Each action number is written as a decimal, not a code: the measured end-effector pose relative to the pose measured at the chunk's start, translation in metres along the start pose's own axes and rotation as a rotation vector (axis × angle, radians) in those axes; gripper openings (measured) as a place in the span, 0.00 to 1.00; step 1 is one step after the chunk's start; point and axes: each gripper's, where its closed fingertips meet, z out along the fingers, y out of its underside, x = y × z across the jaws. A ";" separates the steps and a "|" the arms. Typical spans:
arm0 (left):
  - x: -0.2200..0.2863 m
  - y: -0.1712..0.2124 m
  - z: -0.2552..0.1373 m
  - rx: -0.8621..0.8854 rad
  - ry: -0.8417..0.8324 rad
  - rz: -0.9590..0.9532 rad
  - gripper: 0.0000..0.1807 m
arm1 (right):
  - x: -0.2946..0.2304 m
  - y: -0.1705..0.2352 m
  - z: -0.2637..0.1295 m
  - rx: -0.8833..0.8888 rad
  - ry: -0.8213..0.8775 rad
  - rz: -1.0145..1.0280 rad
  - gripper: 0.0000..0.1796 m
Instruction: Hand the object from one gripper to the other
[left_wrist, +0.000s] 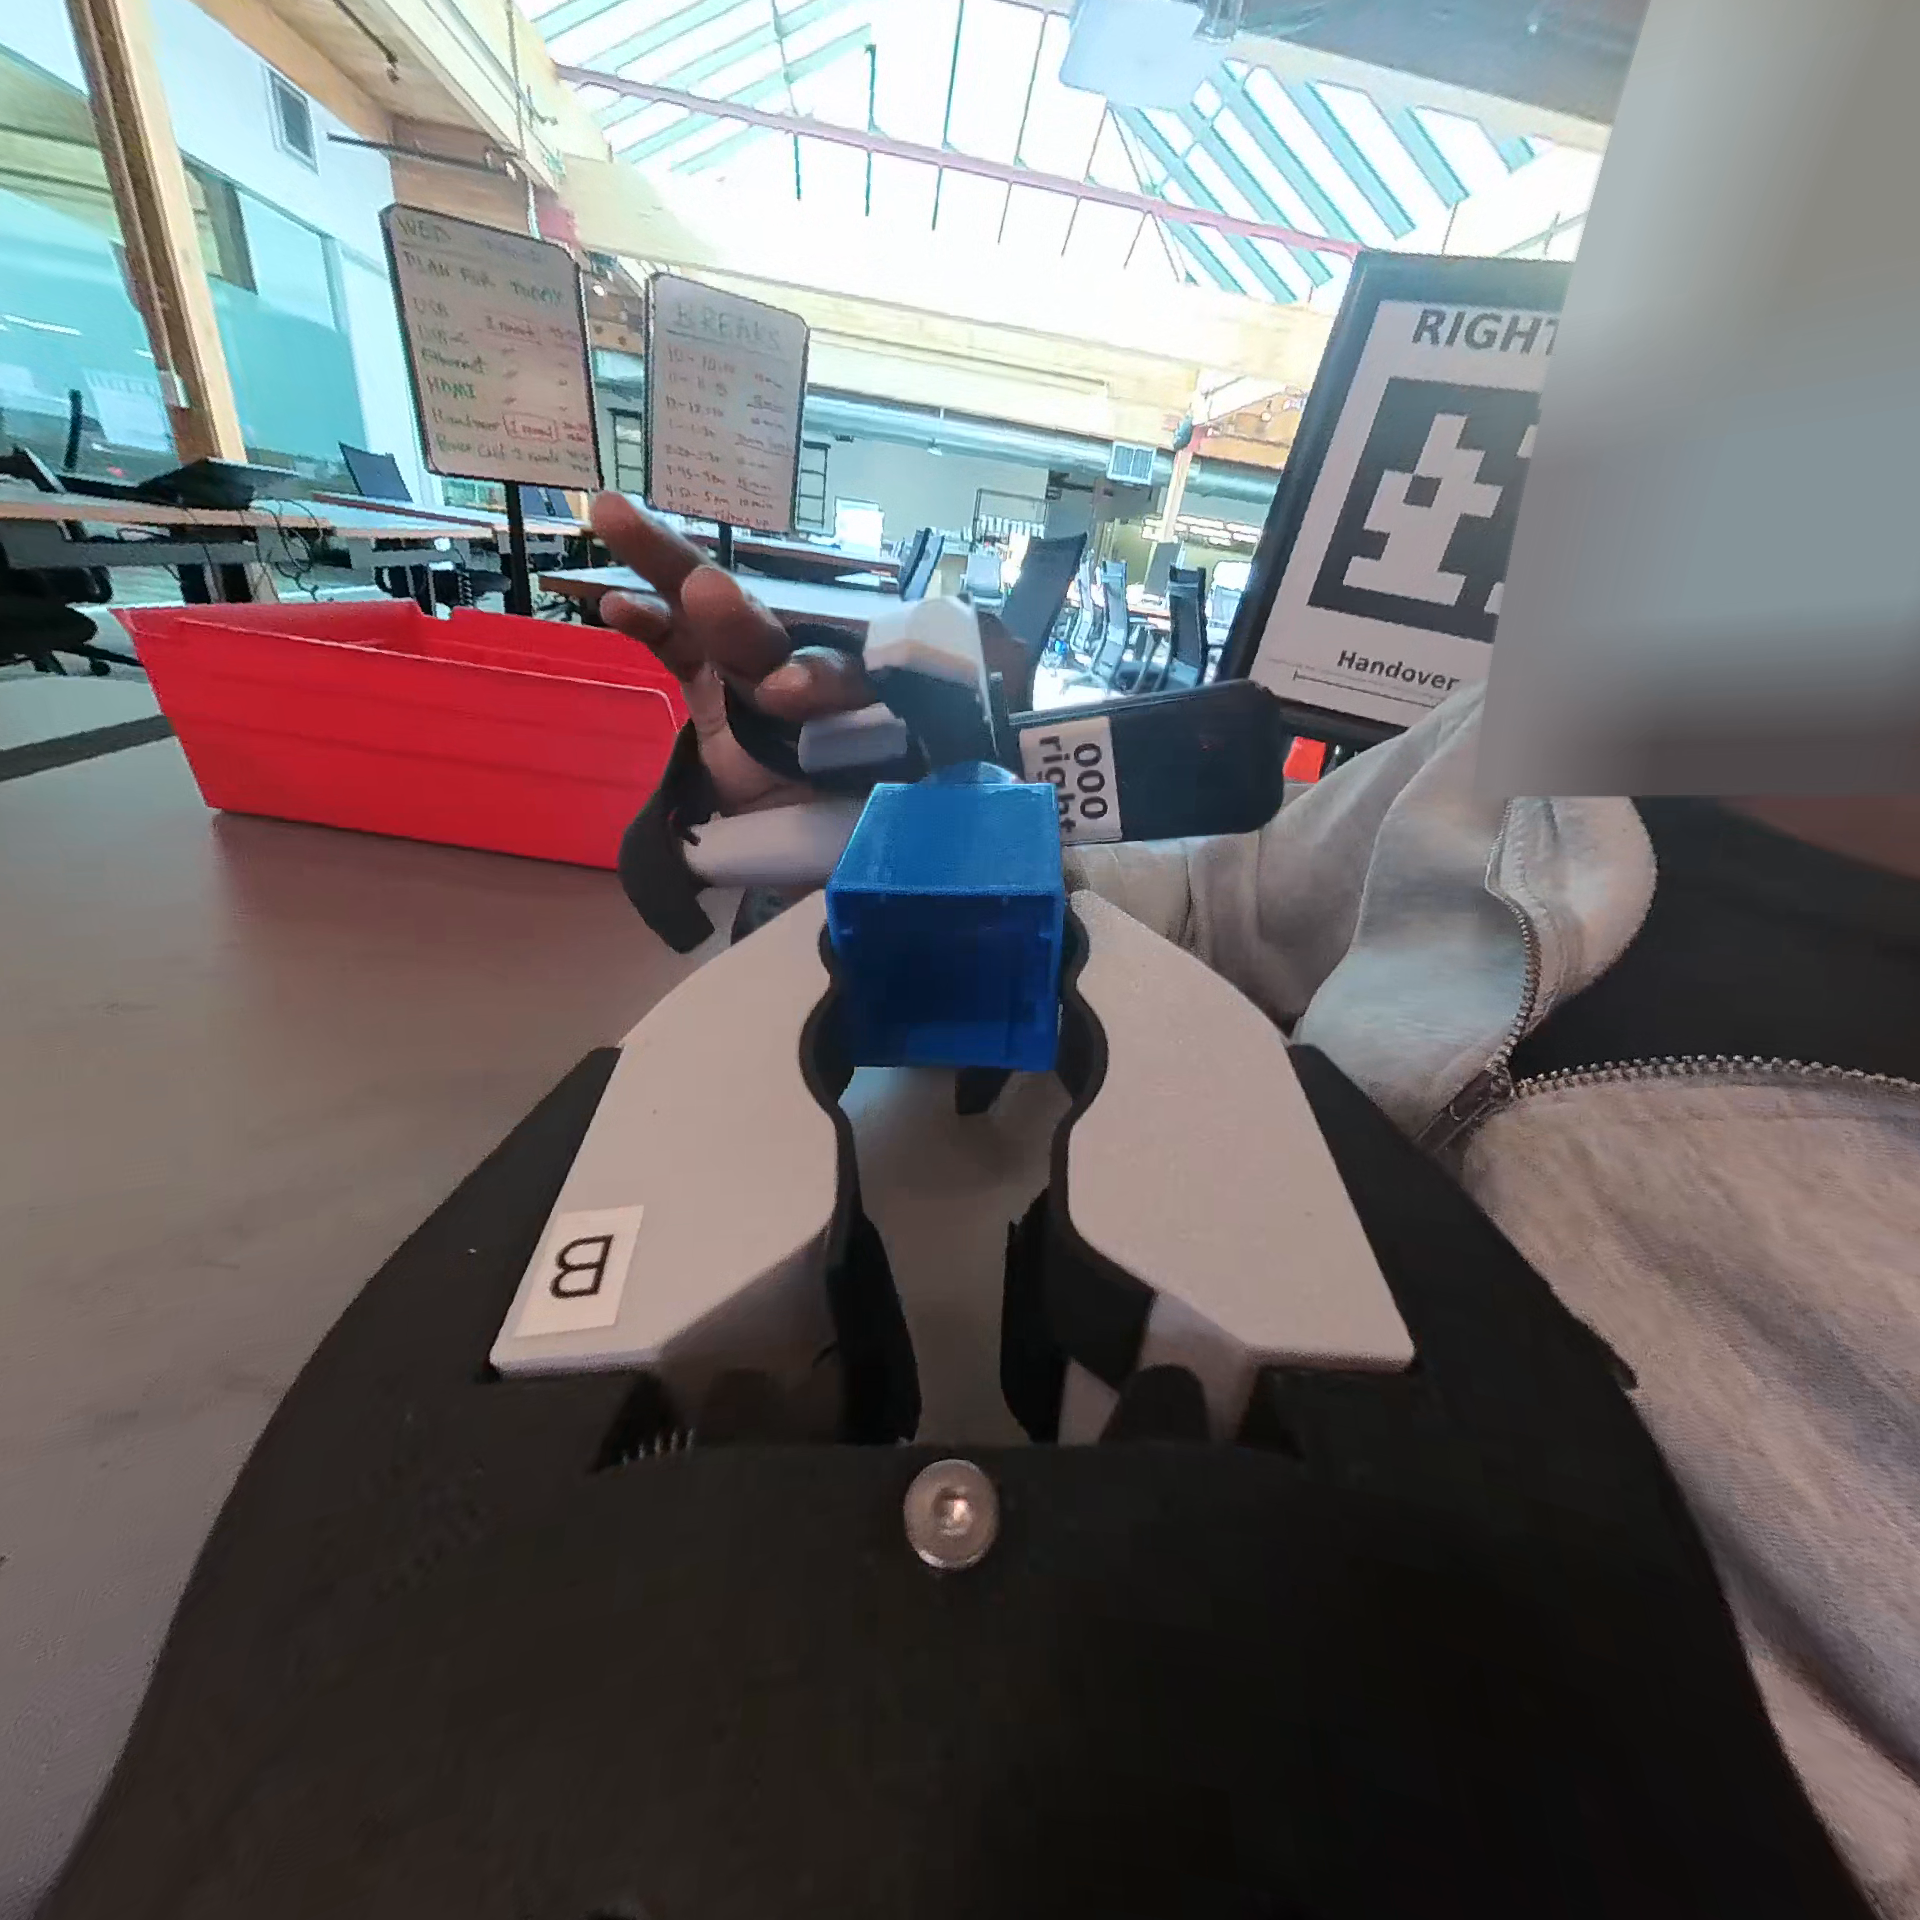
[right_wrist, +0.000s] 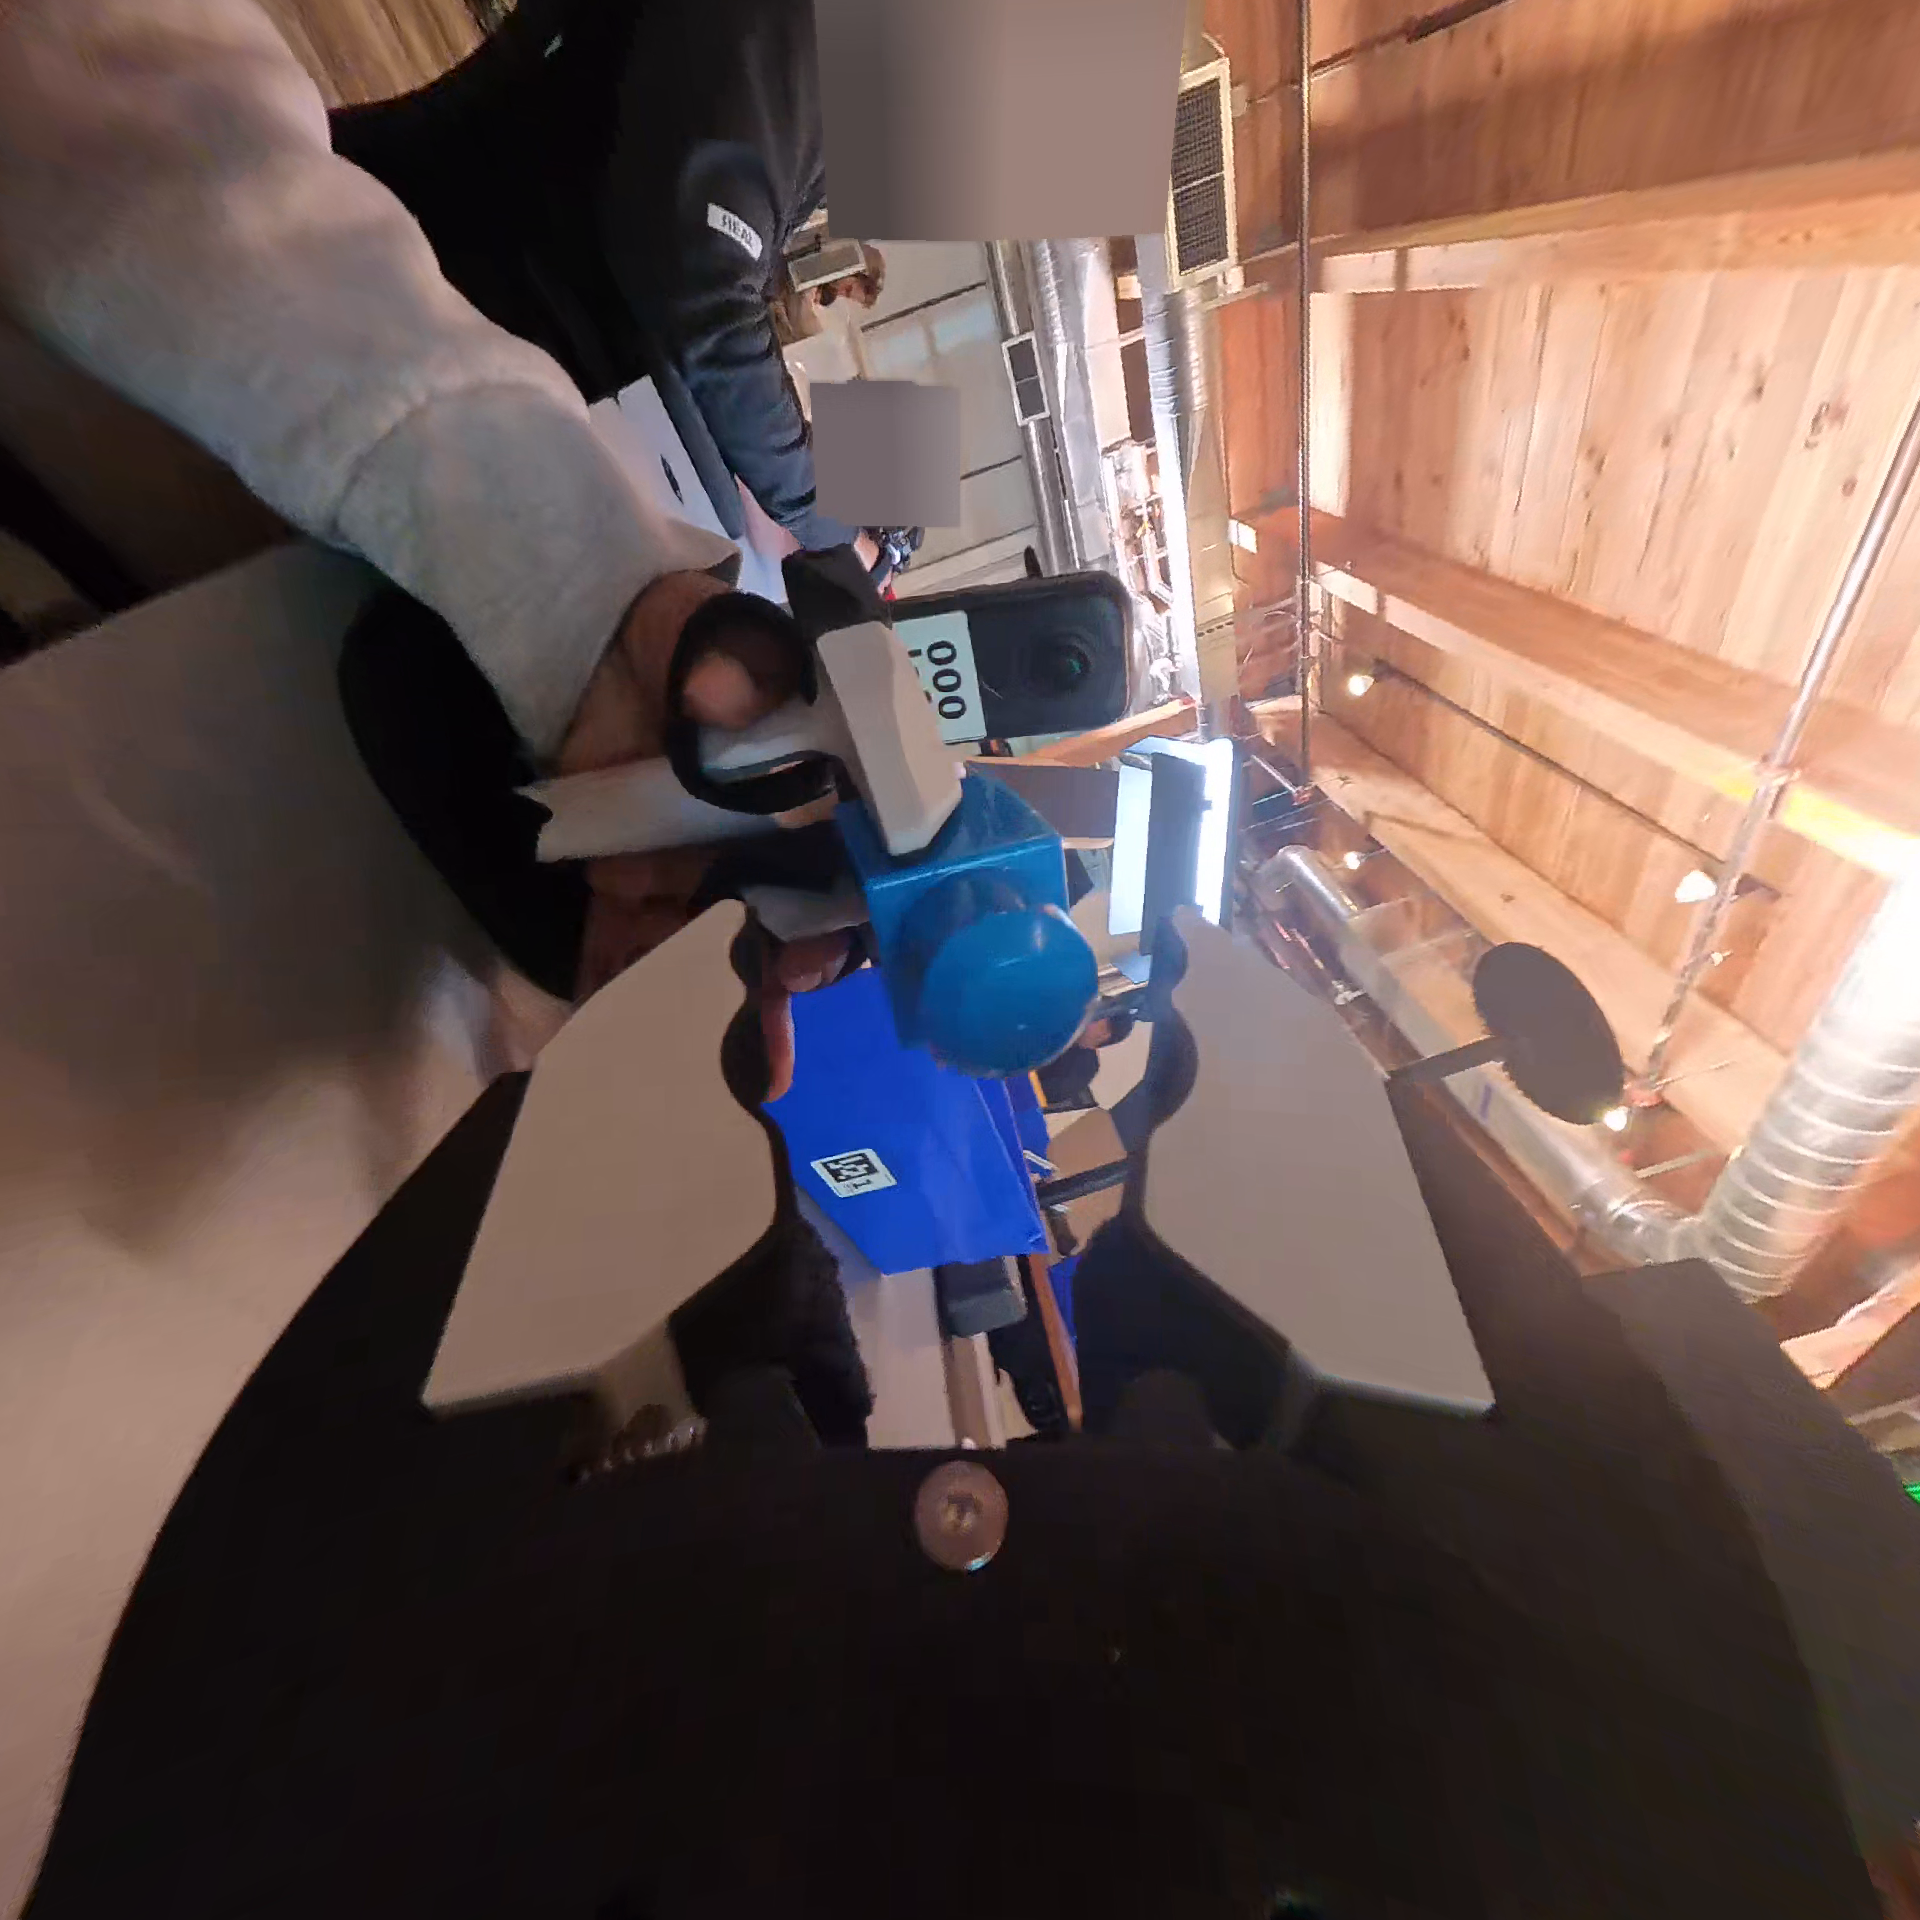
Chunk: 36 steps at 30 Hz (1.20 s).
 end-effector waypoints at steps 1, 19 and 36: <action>0.000 0.002 0.001 -0.012 0.002 -0.001 0.20 | 0.000 -0.001 0.000 -0.002 0.003 -0.023 0.36; -0.023 -0.008 0.000 -0.120 -0.470 1.040 0.46 | 0.008 0.004 -0.013 0.133 -0.438 1.522 0.20; -0.027 -0.007 -0.004 -0.136 -0.473 0.966 0.21 | -0.007 0.013 -0.005 0.061 -0.485 1.706 0.39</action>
